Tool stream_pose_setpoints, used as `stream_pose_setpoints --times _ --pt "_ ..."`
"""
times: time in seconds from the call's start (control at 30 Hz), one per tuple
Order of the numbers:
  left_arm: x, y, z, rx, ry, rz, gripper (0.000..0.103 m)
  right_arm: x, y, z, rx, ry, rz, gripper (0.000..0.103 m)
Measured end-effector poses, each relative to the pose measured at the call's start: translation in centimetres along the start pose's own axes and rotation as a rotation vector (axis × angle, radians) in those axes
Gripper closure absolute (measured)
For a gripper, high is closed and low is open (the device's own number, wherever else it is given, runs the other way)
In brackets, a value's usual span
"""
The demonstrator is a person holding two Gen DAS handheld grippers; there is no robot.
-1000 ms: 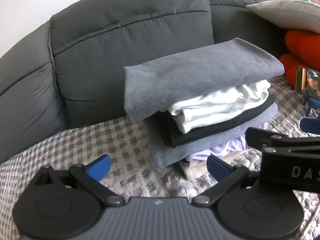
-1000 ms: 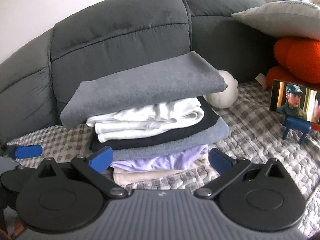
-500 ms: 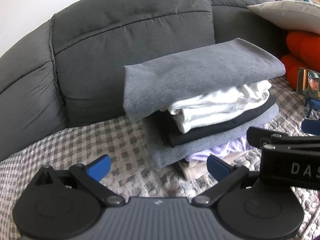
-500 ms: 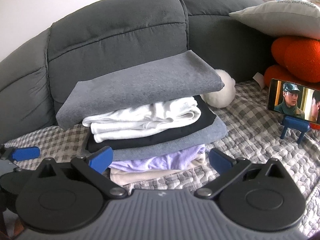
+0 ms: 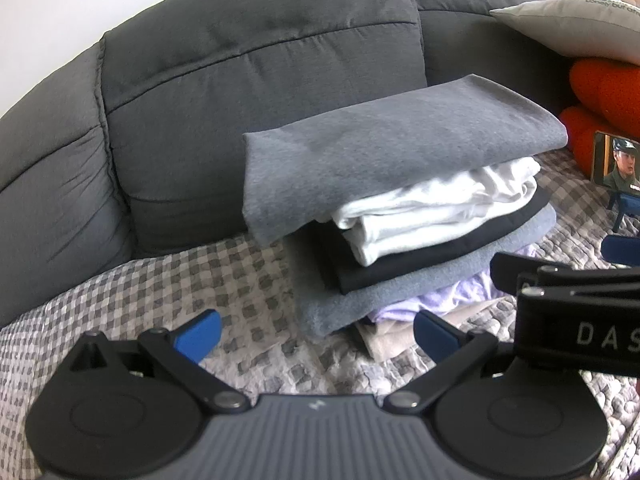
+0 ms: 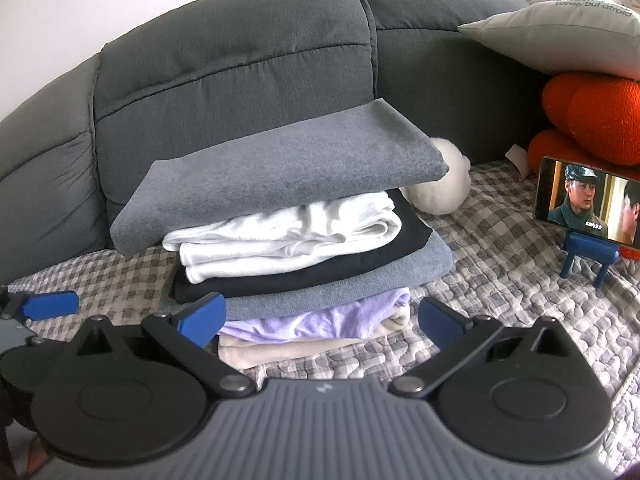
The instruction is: Fold clothes
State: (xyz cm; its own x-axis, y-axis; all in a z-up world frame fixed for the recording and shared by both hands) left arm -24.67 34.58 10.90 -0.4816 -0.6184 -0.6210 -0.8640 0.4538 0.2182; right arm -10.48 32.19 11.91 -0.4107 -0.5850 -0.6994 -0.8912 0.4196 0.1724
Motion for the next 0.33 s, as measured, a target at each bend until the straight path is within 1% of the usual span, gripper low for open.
stream_pose_setpoints --times 0.33 --pt "0.06 -0.06 0.1 0.0 0.009 -0.002 0.001 -0.01 -0.03 0.01 -0.001 -0.001 0.0 0.0"
Point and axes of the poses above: each gripper's, at about its wrist camera, not at the fingertips, and z roughly the way its jaws point, y to its left, x to its underside, the point moved 2 cm from there along z, roughly the way its jaws point, and after that the axes turned 10 degrees about y, right-handed, at the moved point
